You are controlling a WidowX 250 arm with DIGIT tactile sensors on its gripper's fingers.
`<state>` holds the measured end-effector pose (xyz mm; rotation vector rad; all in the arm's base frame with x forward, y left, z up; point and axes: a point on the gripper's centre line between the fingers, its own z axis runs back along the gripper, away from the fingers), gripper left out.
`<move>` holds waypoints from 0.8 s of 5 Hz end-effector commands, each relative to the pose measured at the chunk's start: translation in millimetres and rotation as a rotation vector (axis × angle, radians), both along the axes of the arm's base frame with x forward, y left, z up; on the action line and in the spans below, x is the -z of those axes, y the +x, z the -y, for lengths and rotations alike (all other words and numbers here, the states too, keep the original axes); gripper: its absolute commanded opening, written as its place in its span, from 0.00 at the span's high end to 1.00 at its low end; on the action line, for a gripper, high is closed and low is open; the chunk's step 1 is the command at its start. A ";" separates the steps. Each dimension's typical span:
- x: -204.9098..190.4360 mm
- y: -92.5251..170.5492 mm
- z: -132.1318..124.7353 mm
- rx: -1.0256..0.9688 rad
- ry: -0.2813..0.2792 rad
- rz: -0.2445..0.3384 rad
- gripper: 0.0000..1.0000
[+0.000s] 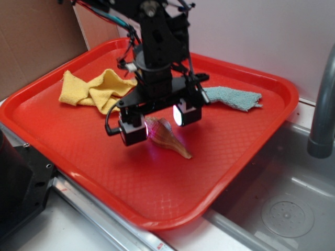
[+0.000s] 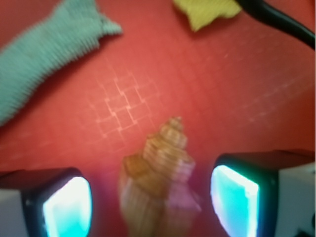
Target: Grab the shell.
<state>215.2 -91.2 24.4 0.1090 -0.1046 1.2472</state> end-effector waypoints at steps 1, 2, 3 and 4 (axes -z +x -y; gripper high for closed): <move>9.2 0.3 0.9 -0.007 0.024 0.023 1.00; 8.6 -1.6 -0.2 -0.027 0.012 0.021 1.00; -4.1 -1.1 -4.4 0.032 -0.043 0.003 1.00; -40.0 7.3 -22.3 0.185 -0.130 0.002 1.00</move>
